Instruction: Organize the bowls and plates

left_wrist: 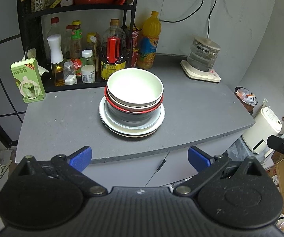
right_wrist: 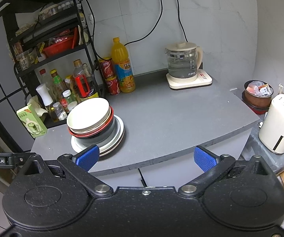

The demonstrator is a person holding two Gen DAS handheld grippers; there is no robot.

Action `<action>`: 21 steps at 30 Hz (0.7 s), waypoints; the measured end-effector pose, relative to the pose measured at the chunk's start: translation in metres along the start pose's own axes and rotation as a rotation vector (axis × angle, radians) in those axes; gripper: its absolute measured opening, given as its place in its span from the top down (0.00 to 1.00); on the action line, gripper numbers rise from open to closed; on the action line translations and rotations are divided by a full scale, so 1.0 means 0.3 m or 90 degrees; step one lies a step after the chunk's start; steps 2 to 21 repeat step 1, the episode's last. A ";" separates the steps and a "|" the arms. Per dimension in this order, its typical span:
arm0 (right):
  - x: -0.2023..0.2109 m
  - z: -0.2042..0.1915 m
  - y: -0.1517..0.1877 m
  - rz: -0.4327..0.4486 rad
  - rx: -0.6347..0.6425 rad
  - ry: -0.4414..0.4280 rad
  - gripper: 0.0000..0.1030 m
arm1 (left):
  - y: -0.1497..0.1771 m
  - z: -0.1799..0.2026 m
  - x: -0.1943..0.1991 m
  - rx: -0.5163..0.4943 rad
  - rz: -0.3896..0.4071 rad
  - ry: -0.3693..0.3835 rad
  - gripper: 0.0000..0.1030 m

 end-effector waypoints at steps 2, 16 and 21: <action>-0.001 -0.003 0.000 0.000 0.002 -0.002 0.00 | -0.002 -0.001 -0.004 0.000 -0.003 0.000 0.00; -0.001 -0.003 0.000 0.000 0.002 -0.002 0.00 | -0.002 -0.001 -0.004 0.000 -0.003 0.000 0.00; -0.001 -0.003 0.000 0.000 0.002 -0.002 0.00 | -0.002 -0.001 -0.004 0.000 -0.003 0.000 0.00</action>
Point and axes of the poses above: each gripper's, at about its wrist camera, not at the fingertips, and x roughly against the way its jaws point, z to its right, y to its underside, the point moved 7 cm from there along -x, roughly the way its jaws point, and after that the axes turned 12 degrees about z, right-handed, at the moved point
